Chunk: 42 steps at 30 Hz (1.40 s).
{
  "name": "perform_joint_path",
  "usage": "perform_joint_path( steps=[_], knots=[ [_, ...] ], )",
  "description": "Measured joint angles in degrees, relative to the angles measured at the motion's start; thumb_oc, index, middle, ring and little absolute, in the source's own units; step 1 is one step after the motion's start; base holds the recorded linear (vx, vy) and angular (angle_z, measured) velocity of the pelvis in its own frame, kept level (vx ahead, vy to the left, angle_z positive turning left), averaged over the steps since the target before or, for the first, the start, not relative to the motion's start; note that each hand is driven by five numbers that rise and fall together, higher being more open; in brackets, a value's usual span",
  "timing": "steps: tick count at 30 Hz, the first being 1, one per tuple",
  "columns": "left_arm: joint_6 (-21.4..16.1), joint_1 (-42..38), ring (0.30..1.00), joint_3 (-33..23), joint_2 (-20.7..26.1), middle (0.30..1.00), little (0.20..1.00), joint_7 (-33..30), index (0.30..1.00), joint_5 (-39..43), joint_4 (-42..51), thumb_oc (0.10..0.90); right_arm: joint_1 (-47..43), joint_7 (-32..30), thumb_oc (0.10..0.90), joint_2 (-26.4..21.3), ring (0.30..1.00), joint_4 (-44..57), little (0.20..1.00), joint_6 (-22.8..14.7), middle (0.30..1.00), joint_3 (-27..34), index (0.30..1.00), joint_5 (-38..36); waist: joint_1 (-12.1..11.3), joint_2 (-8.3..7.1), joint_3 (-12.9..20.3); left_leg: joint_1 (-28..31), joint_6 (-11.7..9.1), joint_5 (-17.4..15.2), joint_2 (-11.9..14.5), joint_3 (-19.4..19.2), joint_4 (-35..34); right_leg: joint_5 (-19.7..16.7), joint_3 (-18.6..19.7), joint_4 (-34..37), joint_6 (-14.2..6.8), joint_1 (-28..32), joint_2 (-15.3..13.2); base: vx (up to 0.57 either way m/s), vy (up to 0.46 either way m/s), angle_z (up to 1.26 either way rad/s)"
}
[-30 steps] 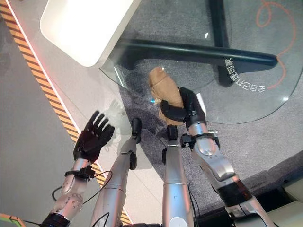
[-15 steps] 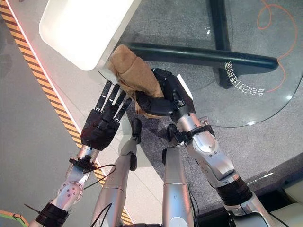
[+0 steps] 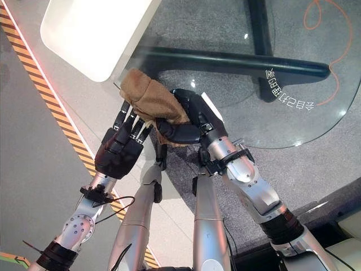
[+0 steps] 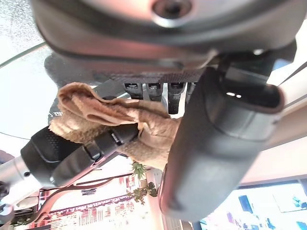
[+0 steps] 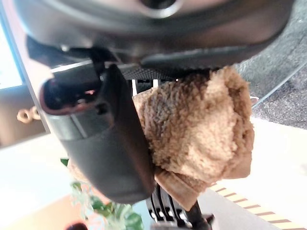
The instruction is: Wipe the table with a cloth and put it in the basket.
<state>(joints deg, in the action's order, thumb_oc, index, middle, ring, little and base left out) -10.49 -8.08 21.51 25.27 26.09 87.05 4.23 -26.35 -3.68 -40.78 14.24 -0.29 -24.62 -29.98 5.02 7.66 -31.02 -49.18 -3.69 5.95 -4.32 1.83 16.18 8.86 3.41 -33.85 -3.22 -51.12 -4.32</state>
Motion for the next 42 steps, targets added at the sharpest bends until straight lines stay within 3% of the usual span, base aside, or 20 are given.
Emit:
perform_joint_path(
  steps=[10, 14, 21, 27, 42],
  knots=[
    [-1.4, -1.2, 0.9, 1.3, 3.0, 0.9, 0.9, -1.1, 0.9, 2.2, 0.0, 0.8, -4.4, -0.5, 0.1, -2.3, 0.3, 0.0, 0.2, 2.0, 0.3, -3.8, 0.3, 4.5, -0.2, 0.0, 0.0, -0.9, 0.3, -0.2, -0.1, 0.3, 1.2, 0.0, -0.5, -0.1, 0.0, 0.0, -0.2, 0.0, 0.0, 0.0],
    [-2.9, -1.2, 0.9, 2.2, 3.2, 0.9, 0.9, -2.8, 0.9, 2.4, 0.0, 0.8, -6.6, -2.3, 0.1, -2.3, 0.3, 0.0, 0.2, 4.5, 0.3, -6.3, 0.3, 6.4, -0.2, 0.0, 0.0, -1.0, 0.3, -0.2, -0.2, 0.3, 1.1, 0.0, -0.6, -0.2, -0.1, -0.2, -0.3, 0.0, 0.0, 0.0],
    [-5.0, -0.7, 0.9, 3.2, 3.3, 0.9, 0.9, -4.2, 0.9, 4.5, 0.0, 0.8, -10.4, -4.5, 0.1, -2.2, 0.3, 0.0, 0.2, 8.8, 0.3, -10.2, 0.3, 6.4, -0.5, 0.0, 0.0, -1.1, 0.3, -0.2, -0.3, 0.4, 1.0, 0.0, -0.7, -0.2, -0.1, -0.3, -0.5, 0.0, 0.0, 0.0],
    [-6.3, -1.3, 0.9, 4.3, 3.2, 0.9, 0.9, -4.3, 0.9, 6.3, 0.0, 0.8, -11.5, -4.5, 0.1, -2.2, 0.3, -0.2, 0.2, 9.3, 0.3, -10.7, 0.3, 4.8, -1.6, 0.0, 0.0, -1.1, 0.3, -0.2, -0.5, 0.6, 1.3, 0.1, -1.0, -0.7, -0.1, -0.2, -0.7, 0.0, -0.001, 0.01],
    [-9.8, -0.7, 0.9, 5.4, 2.3, 0.9, 0.9, -4.5, 0.9, 8.8, -0.4, 0.8, -17.9, 0.3, 0.1, -3.1, 0.3, -0.2, 0.2, 15.0, 0.3, -13.7, 0.3, 5.1, -1.7, -0.02, 0.0, -1.1, -0.1, 0.1, -0.8, 1.2, 2.2, 0.1, -1.4, -1.9, -0.1, 0.0, -0.8, -0.01, 0.0, 0.02]
  ],
)
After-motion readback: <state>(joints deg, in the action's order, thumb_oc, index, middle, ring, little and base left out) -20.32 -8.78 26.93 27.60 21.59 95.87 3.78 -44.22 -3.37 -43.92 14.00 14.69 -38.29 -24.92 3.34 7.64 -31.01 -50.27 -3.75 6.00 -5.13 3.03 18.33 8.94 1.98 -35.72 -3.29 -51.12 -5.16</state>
